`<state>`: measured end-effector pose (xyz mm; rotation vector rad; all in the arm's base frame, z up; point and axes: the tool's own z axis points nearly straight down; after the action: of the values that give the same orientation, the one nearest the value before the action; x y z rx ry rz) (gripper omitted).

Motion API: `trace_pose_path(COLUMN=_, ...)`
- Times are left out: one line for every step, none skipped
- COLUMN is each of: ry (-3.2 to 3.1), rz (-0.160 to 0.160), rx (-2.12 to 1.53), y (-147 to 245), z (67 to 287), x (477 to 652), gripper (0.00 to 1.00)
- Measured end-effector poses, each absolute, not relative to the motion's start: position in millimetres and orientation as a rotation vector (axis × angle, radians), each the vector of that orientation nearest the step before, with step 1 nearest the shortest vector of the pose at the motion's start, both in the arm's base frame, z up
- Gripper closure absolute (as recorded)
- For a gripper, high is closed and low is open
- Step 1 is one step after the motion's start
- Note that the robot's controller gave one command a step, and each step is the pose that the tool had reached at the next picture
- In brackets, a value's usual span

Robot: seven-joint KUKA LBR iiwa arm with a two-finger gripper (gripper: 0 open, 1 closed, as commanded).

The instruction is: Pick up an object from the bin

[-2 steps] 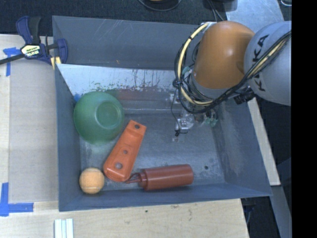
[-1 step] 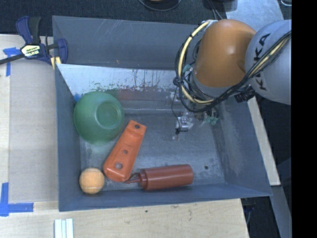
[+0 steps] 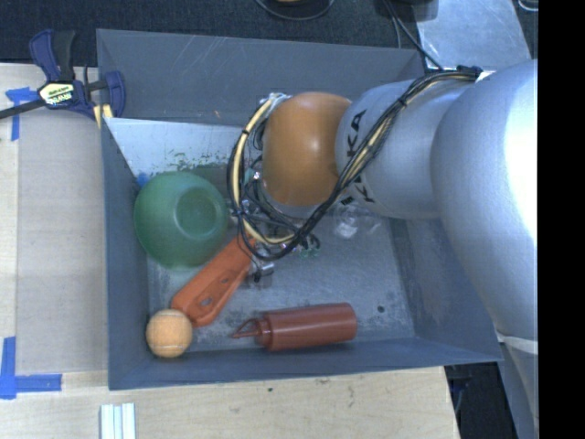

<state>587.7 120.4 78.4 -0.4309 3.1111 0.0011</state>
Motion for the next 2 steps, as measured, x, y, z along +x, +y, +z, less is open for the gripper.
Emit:
trace_pose_path(ry=3.113, rz=0.0, rx=-0.353, y=142, z=140, x=586.6, gripper=0.0)
trace_pose_path(ry=2.923, rz=-0.005, rx=-1.145, y=148, z=100, x=578.3, gripper=0.0)
